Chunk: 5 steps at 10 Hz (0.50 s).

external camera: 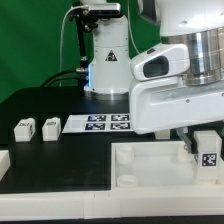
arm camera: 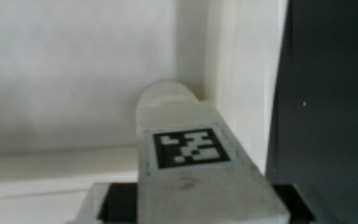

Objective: Assemble one leg

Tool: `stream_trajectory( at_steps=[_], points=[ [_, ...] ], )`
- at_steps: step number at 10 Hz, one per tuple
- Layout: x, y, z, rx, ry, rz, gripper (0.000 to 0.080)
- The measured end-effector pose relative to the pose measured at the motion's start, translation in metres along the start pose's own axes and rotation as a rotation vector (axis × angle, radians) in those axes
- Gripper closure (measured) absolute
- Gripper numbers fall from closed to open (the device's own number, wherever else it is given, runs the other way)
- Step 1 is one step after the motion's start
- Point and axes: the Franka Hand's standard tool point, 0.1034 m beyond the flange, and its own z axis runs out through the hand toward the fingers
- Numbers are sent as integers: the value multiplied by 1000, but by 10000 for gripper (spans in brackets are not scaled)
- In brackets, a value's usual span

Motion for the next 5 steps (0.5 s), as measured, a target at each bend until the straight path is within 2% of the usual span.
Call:
stream_trajectory(
  at_steps=[1, 3, 4, 5],
  points=[
    [0, 0, 0, 0, 0, 50, 503],
    [0, 1, 0, 3, -5, 346, 503],
    [0, 1, 0, 9, -12, 504, 503],
    [1, 2, 1, 28, -17, 688, 503]
  ],
)
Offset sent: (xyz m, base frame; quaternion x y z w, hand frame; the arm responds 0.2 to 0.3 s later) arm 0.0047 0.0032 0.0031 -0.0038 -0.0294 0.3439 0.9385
